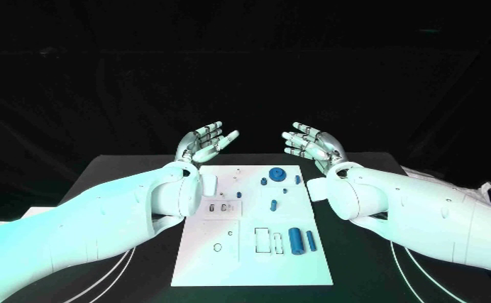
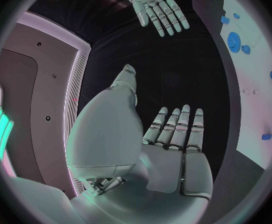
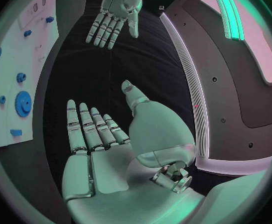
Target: Assemble the parts on the task board
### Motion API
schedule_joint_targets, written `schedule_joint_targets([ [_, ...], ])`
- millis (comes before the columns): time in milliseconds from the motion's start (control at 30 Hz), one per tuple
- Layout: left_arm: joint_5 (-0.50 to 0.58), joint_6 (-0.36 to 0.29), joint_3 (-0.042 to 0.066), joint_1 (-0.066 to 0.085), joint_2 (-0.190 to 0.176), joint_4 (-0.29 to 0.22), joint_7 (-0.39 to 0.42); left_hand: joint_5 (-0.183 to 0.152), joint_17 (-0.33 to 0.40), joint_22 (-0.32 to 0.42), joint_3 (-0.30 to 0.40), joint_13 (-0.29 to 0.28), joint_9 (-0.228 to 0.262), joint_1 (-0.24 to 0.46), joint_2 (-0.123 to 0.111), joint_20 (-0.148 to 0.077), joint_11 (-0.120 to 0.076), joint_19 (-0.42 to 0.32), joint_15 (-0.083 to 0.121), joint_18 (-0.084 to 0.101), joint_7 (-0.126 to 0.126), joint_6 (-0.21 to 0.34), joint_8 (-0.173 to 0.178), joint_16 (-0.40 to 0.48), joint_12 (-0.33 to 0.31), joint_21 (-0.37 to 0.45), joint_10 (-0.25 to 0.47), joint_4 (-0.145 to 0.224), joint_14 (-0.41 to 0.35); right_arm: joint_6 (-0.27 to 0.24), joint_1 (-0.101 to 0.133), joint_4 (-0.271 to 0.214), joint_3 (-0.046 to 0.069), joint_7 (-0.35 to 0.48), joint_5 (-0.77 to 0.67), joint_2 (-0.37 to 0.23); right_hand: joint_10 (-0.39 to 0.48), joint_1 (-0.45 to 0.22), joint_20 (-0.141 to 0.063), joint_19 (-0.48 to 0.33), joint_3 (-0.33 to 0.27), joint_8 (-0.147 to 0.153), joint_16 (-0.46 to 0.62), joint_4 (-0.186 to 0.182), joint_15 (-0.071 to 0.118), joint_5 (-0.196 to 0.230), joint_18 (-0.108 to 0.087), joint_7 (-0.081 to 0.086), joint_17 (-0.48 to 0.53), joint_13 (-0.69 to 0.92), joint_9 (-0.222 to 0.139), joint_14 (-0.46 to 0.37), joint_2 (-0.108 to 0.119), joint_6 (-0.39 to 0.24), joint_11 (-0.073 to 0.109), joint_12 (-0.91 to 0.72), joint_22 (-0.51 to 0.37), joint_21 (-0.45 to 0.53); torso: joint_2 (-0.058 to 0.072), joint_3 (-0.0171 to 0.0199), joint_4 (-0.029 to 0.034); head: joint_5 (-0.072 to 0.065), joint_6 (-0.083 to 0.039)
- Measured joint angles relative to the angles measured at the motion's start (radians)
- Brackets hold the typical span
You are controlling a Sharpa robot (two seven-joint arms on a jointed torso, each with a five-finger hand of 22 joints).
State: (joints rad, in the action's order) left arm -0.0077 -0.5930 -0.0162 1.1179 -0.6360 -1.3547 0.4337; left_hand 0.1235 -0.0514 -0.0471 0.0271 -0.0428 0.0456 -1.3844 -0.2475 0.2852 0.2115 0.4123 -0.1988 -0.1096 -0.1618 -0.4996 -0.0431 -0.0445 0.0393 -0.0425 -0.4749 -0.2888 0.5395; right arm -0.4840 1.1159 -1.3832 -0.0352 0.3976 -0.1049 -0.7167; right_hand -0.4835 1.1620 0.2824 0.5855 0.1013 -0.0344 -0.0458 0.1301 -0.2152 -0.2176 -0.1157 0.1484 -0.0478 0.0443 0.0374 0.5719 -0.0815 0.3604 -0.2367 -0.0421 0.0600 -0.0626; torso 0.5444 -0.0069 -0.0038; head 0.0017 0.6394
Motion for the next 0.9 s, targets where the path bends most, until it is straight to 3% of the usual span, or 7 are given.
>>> schedule_joint_targets([
  [67,-0.002,0.01,0.0,0.0,0.0,0.001,-0.005,0.0,-0.015,-0.018,0.02,-0.009,0.008,-0.04,0.014,0.004,0.019,0.127,-0.014,-0.024,-0.002,-0.066,-0.014,-0.03,0.017,-0.032,-0.083,-0.009,0.118,0.049,0.007,0.02,-0.003,-0.018,-0.021,0.007,-0.056,0.031,0.002,0.043,0.004,-0.005,-0.01,0.016,0.002,0.009,-0.003,0.002,-0.003,0.004,0.003,0.062,-0.004,0.04,0.0,-0.008,0.005,-0.012,0.0,0.0,0.0,0.0,0.0],
  [133,-0.004,0.02,0.0,0.0,0.0,0.002,-0.009,-0.001,-0.033,-0.044,0.065,-0.021,0.019,-0.052,0.051,0.004,0.023,0.281,-0.007,-0.034,-0.013,-0.176,-0.038,-0.074,0.044,-0.086,-0.232,-0.006,0.253,0.104,0.014,0.039,-0.007,-0.038,-0.045,0.014,-0.136,0.059,0.003,0.088,0.01,-0.015,-0.02,0.033,0.009,0.013,-0.023,0.006,-0.008,0.008,0.008,0.137,-0.007,0.101,0.005,-0.02,0.01,-0.027,0.0,0.0,0.0001,0.0,0.0],
  [167,-0.004,0.023,0.0,0.0,0.0,0.002,-0.011,-0.005,-0.038,-0.054,0.087,-0.026,0.024,-0.054,0.074,0.002,0.017,0.34,0.003,-0.053,-0.023,-0.243,-0.05,-0.092,0.058,-0.111,-0.318,-0.001,0.304,0.125,0.016,0.045,-0.008,-0.046,-0.054,0.016,-0.188,0.073,0.003,0.115,0.012,-0.02,-0.026,0.043,0.015,0.014,-0.023,0.009,-0.01,0.011,0.012,0.183,-0.009,0.148,0.009,-0.027,0.014,-0.035,0.0,0.0,0.0,0.0,0.0],
  [300,-0.006,0.032,0.0,0.0,0.0,0.002,-0.015,-0.009,-0.056,-0.077,0.121,-0.028,0.033,-0.061,0.117,-0.02,-0.013,0.479,0.043,-0.054,-0.059,-0.396,-0.081,-0.137,0.089,-0.172,-0.462,0.024,0.437,0.19,0.021,0.062,-0.01,-0.07,-0.082,0.021,-0.313,0.103,-0.003,0.186,0.026,-0.035,-0.04,0.068,0.034,0.018,-0.039,0.025,-0.012,0.013,0.02,0.296,-0.013,0.287,0.026,-0.039,0.019,-0.061,0.0,0.0,0.0,0.0,0.0],
  [400,-0.007,0.041,0.0,0.0,0.0,0.007,-0.016,-0.015,-0.099,-0.108,0.126,-0.037,0.042,-0.077,0.133,-0.077,-0.055,0.629,0.098,-0.069,-0.051,-0.475,-0.109,-0.207,0.121,-0.248,-0.565,0.071,0.609,0.221,0.024,0.07,-0.012,-0.084,-0.126,0.02,-0.407,0.11,-0.014,0.243,0.042,-0.043,-0.046,0.089,0.054,0.022,-0.048,0.043,-0.014,0.015,0.024,0.383,-0.013,0.397,0.042,-0.045,0.023,-0.082,0.001,0.0001,0.0003,0.0,0.0],
  [633,-0.005,0.079,0.0,0.001,-0.033,0.022,0.006,-0.015,-0.122,-0.117,0.129,-0.033,0.042,-0.083,0.13,-0.101,-0.071,0.68,0.119,-0.07,-0.04,-0.501,-0.111,-0.203,0.114,-0.269,-0.605,0.106,0.655,0.163,0.04,0.093,-0.007,-0.096,-0.413,-0.014,-0.511,0.116,-0.034,0.309,0.069,-0.043,-0.047,0.116,0.076,0.022,-0.054,0.07,-0.015,0.016,0.026,0.482,-0.014,0.515,0.061,-0.045,0.024,-0.104,0.023,-0.0008,0.0111,-0.012,-0.004],
  [900,-0.006,0.111,0.001,0.002,-0.074,-0.04,0.011,-0.015,-0.133,-0.116,0.128,-0.031,0.04,-0.083,0.13,-0.104,-0.076,0.683,0.121,-0.07,-0.035,-0.514,-0.111,-0.191,0.106,-0.269,-0.628,0.116,0.663,0.131,0.059,0.081,-0.002,-0.11,-0.58,-0.018,-0.569,0.116,-0.047,0.357,0.091,-0.043,-0.047,0.138,0.093,0.026,-0.054,0.065,-0.018,0.017,0.028,0.548,-0.014,0.574,0.073,-0.039,0.024,-0.121,0.049,-0.0038,0.0184,-0.019,-0.012],
])
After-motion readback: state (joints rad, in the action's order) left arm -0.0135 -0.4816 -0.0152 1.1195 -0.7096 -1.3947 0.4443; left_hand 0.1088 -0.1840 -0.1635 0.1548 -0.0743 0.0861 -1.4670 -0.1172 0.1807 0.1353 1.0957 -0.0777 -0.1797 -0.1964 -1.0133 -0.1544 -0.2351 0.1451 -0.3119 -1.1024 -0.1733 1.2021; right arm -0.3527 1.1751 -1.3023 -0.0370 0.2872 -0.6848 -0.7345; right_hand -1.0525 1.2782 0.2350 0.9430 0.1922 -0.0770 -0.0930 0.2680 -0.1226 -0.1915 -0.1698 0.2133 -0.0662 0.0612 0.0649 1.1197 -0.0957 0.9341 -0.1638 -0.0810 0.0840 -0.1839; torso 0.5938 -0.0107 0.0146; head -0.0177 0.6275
